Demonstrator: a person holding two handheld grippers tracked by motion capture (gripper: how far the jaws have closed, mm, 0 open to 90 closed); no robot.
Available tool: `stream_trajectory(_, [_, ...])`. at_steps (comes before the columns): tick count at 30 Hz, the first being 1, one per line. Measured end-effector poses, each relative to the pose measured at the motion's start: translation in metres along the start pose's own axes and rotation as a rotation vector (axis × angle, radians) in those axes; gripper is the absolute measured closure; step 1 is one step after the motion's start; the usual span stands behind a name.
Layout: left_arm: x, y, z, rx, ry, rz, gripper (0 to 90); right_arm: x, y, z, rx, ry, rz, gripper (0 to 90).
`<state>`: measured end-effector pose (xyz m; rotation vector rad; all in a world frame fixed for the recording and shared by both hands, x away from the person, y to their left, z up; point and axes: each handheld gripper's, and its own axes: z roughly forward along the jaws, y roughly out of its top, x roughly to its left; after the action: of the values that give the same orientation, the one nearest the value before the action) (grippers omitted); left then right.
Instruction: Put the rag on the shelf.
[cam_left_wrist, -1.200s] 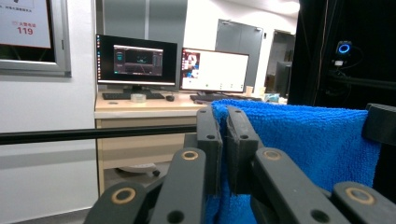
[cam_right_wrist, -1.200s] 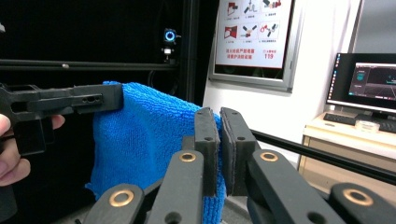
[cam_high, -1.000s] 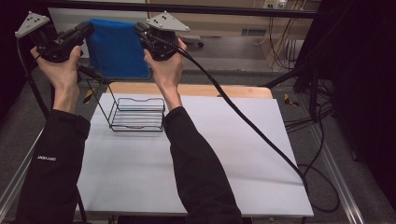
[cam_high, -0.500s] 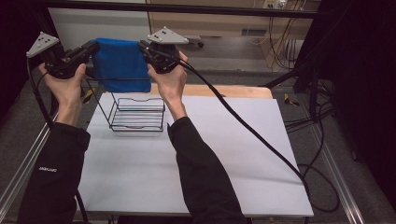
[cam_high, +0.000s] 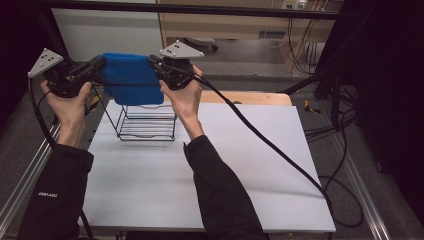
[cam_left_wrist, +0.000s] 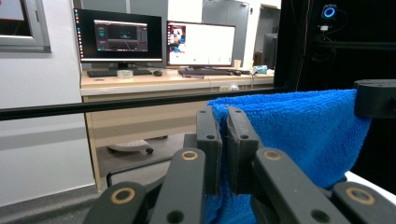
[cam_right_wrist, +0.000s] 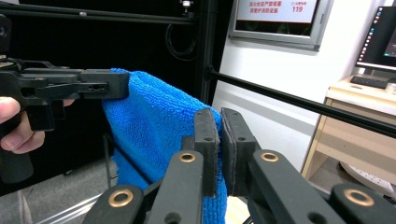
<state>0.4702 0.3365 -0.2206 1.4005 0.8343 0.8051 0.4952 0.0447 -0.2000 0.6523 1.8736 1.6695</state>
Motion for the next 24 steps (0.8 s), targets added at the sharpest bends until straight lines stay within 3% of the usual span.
stream_trajectory(7, [-0.001, 0.000, -0.007, 0.007, -0.005, 0.026, 85.1, 0.004, -0.005, -0.002, 0.024, 0.022, -0.009, 86.0])
stream_trajectory(13, [0.000, -0.007, -0.013, 0.025, -0.016, 0.021, 84.9, 0.007, -0.007, -0.005, 0.033, 0.045, -0.018, 86.0])
stream_trajectory(21, [-0.002, -0.014, -0.022, 0.047, -0.041, 0.025, 83.6, 0.011, -0.012, -0.009, 0.087, 0.075, -0.015, 85.9])
stream_trajectory(24, [-0.005, -0.016, -0.024, 0.073, -0.038, 0.044, 82.7, 0.011, -0.016, -0.011, 0.110, 0.093, -0.011, 85.8])
